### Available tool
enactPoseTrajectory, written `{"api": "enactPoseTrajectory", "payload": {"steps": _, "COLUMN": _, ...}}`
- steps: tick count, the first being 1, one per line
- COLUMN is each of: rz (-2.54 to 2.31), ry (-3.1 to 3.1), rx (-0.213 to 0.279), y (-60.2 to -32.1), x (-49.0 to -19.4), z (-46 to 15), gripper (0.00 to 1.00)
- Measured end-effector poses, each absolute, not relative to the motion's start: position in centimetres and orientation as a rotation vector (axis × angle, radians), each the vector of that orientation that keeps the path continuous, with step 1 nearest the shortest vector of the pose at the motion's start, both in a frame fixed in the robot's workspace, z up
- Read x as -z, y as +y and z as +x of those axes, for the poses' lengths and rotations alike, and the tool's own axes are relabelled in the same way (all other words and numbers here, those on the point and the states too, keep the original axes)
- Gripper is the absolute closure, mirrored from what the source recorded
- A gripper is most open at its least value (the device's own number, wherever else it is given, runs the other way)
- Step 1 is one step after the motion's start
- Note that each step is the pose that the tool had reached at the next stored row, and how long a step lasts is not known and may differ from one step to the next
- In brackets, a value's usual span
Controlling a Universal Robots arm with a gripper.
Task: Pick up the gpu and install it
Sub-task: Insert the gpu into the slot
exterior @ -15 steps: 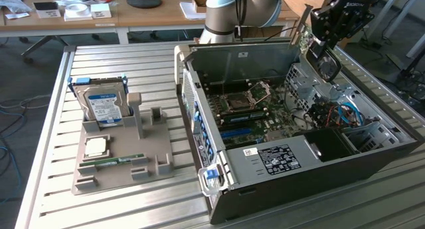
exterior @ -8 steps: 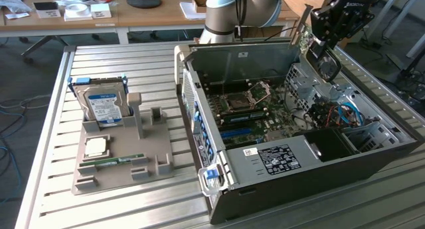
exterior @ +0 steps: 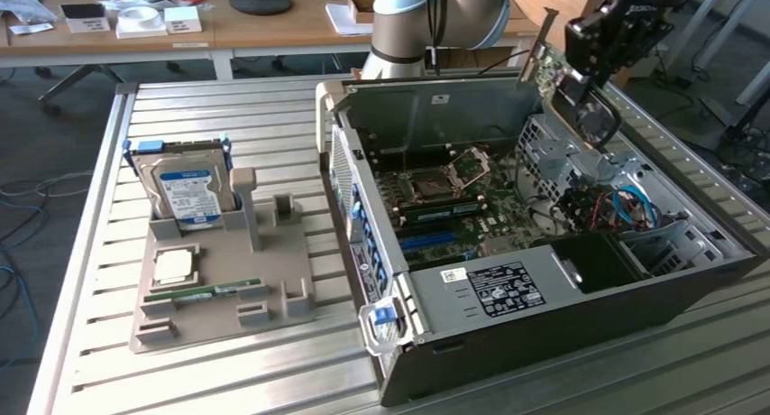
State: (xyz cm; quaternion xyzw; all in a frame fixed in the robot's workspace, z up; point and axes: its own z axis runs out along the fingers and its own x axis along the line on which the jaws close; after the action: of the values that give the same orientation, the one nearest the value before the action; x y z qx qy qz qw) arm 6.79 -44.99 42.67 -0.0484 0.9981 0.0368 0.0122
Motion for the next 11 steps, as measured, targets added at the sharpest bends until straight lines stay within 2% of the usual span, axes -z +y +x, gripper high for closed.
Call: {"api": "enactPoseTrajectory", "payload": {"steps": 11, "rz": -0.461, "ry": 3.088, "rx": -0.118, "y": -44.99, "x": -42.64, "z": 6.78, "gripper": 0.73}}
